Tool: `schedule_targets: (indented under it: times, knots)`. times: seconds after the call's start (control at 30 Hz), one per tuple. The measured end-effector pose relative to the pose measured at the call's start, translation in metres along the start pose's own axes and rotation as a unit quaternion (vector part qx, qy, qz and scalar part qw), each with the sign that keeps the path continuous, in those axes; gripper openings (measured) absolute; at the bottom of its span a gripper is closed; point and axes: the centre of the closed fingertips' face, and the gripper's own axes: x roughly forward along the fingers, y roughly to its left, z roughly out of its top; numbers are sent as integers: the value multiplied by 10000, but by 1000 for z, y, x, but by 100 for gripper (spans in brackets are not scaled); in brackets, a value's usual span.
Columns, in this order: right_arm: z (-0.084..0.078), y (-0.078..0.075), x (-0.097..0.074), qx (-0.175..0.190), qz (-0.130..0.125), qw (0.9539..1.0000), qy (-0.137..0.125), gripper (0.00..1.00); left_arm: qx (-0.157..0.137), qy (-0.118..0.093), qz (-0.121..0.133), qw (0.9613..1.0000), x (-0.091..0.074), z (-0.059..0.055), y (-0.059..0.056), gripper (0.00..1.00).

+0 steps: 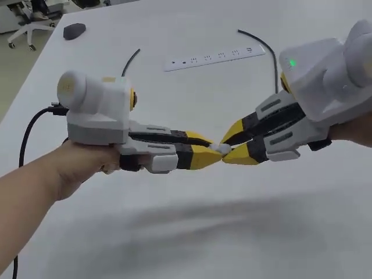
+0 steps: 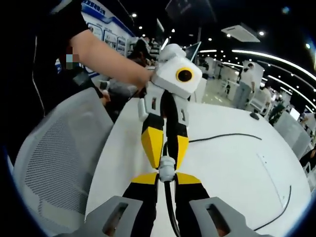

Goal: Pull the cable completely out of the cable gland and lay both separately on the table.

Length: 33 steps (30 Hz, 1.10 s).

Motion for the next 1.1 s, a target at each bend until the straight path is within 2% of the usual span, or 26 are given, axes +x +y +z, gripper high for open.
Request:
schedule_targets:
  times: [0.1, 0.17, 0.33, 0.4, 0.43, 0.47, 0.57, 0.63, 0.67, 0.7, 0.73, 0.8, 0.83, 0.87, 0.9, 0.93, 0.97, 1.03, 1.1]
  knots:
    - [1, 0, 0, -55, -17, 10000, -10, 7, -214, -23, -34, 9998, -1, 1, -1, 15]
    - [2, 0, -1, -125, -47, 9999, -14, 7, -83, -64, -29, 9999, 0, 1, -4, 15]
    - [5, -1, -2, -235, -99, 9997, -34, 8, -117, -107, -17, 9999, -1, 4, -3, 15]
    - [7, 1, -4, 242, 30, 9996, -143, 8, 19, -124, -61, 9999, -1, 5, -6, 15]
    - [9, 1, -6, 556, 120, 9981, -229, 9, 338, -147, -76, 9993, 0, 6, -8, 15]
    - [14, 2, -10, 950, 267, 9942, -423, 10, 672, -78, -52, 9977, -1, 4, -8, 15]
    - [17, -5, -17, 1433, 381, 9867, -668, 9, 1194, 30, -1, 9928, -1, 1, -9, 15]
    - [14, -5, -19, 1700, 497, 9818, -691, 9, 1490, 38, 1, 9888, -1, 2, -11, 15]
    - [13, -5, -20, 1898, 621, 9773, -711, 10, 1650, 3, 6, 9863, -2, 4, -12, 15]
    - [12, -5, -20, 2031, 654, 9743, -718, 12, 1595, 3, 14, 9872, -2, 4, -12, 15]
    - [9, -2, -19, 2234, 817, 9690, -663, 13, 1688, 3, 57, 9856, -2, 5, -11, 15]
    - [7, -3, -17, 2339, 881, 9656, -716, 13, 1753, -6, 53, 9845, -2, 6, -11, 15]
    - [8, -1, -16, 2459, 974, 9617, -725, 13, 1793, -28, 54, 9838, -2, 8, -11, 15]
    - [9, -3, -15, 2484, 965, 9606, -791, 13, 1819, -44, 48, 9833, -2, 8, -11, 15]
    - [11, -3, -14, 2564, 1008, 9575, -856, 13, 1812, -44, 44, 9834, -2, 9, -11, 15]
    - [10, -2, -13, 2713, 1077, 9530, -809, 13, 1837, -69, 31, 9830, -2, 10, -12, 15]
    - [9, -4, -11, 2676, 1052, 9545, -787, 14, 1858, -53, 24, 9826, -2, 9, -12, 15]
    - [5, -4, -8, 2704, 1078, 9542, -693, 10, 1837, -31, -16, 9830, -2, 8, -12, 15]
    - [6, -3, -6, 2777, 1141, 9513, -706, 9, 1916, 18, 7, 9815, -3, 7, -11, 15]
